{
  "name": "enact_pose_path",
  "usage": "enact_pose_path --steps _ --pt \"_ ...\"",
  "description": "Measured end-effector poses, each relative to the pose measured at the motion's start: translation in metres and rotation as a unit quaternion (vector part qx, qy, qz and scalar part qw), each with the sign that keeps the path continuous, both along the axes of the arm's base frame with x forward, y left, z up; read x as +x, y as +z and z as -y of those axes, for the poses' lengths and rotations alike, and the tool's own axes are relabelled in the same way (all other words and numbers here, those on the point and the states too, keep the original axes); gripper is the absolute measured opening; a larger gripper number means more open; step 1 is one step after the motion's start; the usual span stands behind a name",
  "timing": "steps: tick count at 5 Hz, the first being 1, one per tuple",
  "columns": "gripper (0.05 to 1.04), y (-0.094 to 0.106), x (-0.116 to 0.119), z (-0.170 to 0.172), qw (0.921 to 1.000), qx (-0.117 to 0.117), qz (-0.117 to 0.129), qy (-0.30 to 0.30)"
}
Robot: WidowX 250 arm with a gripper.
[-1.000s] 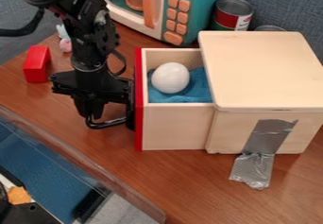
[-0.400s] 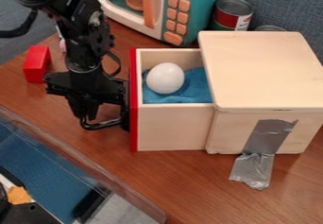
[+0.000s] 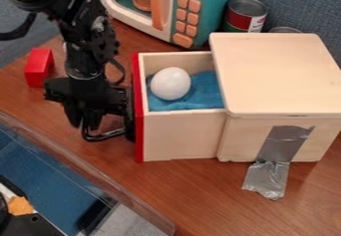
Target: Open the drawer
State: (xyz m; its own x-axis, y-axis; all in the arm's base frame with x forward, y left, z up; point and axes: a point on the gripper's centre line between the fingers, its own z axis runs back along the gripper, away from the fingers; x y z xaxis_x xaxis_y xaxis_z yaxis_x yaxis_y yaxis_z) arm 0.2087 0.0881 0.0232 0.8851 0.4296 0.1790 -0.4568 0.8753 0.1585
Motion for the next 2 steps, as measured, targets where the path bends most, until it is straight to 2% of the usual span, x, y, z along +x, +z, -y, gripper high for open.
enact_pose_path --steps 1,2 --pt "0.792 0.007 -0.002 0.001 0.9999 0.009 0.003 -0.010" --pt "1.003 0.040 -0.001 0.001 0.9985 0.040 0.021 -0.030"
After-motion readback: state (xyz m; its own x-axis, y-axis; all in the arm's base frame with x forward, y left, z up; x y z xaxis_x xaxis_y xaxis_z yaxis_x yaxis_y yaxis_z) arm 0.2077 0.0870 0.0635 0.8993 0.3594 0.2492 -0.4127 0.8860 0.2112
